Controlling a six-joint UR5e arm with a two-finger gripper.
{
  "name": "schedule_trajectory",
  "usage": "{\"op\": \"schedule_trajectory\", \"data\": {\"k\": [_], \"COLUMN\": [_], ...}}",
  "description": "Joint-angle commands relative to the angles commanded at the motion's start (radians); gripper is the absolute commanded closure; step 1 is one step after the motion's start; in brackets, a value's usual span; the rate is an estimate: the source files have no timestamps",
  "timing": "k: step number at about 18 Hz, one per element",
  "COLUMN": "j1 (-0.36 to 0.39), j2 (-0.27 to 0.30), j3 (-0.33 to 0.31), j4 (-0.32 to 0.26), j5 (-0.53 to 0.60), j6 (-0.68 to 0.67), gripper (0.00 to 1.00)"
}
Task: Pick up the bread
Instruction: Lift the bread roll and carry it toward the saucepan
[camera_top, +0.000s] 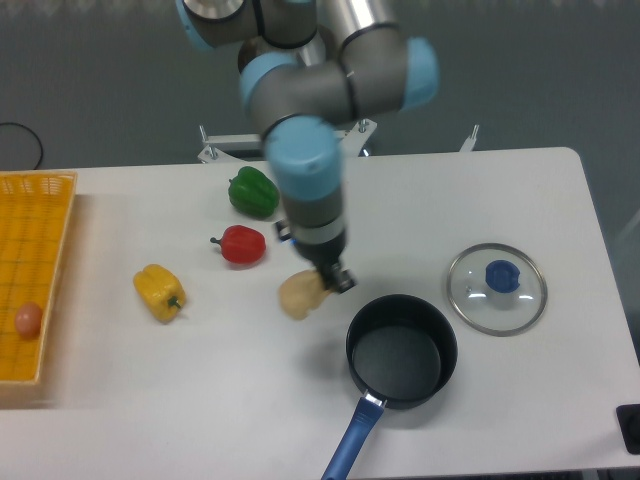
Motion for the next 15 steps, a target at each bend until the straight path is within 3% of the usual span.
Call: {"op": "schedule_trajectory", "data": {"k": [5,15], "j1": [0.065,0.081], "j2": [-0.009,-0.021], "j3": [0.003,0.003], "j4": [-0.003,-0.008], "j5": [0.0,0.003], "j6": [0.117,0.125], "gripper": [0.72,0.73]}}
